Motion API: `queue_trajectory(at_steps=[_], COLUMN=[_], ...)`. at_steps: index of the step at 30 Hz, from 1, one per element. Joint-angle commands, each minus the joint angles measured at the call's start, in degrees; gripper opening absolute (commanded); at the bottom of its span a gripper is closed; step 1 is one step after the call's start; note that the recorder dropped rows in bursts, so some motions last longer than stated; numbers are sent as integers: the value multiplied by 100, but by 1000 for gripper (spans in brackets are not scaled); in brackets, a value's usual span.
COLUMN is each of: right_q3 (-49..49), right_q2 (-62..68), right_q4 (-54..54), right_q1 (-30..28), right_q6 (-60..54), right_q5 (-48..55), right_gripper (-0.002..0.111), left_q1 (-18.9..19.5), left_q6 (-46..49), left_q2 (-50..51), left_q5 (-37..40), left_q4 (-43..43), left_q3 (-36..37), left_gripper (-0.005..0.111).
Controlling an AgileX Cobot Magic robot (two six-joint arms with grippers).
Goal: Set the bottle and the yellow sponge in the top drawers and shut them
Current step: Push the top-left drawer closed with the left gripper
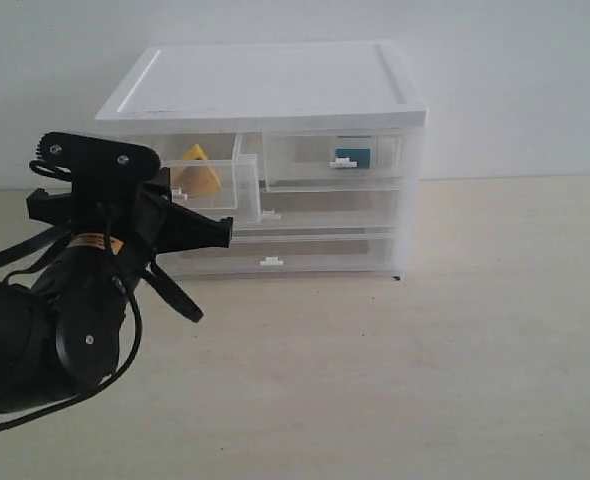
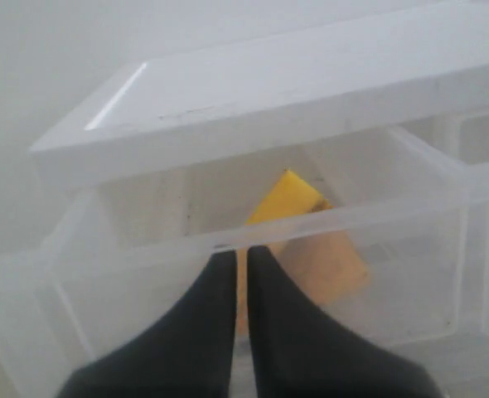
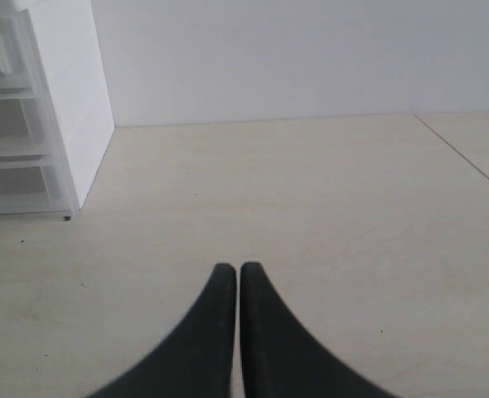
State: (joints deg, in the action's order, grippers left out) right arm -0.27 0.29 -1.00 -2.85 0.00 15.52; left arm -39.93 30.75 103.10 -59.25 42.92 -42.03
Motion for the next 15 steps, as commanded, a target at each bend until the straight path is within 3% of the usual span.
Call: queue_trajectory(at_steps=[1, 6, 15], right_q3=[27, 27, 27], right_q2=[-29, -29, -29], right_q4=[2, 2, 2], right_q1=[19, 19, 19], right_q6=[0, 0, 0], right_q5=[-50, -50, -50], right_gripper=[0, 0, 0], left_q1=[299, 572, 623], left_q6=[-53, -53, -53], left_q2=[28, 70, 747], left_q5=[259, 749, 487], left_q4=[-59, -440, -536], left_q3=[-325, -599, -1042], left_gripper=[4, 4, 4])
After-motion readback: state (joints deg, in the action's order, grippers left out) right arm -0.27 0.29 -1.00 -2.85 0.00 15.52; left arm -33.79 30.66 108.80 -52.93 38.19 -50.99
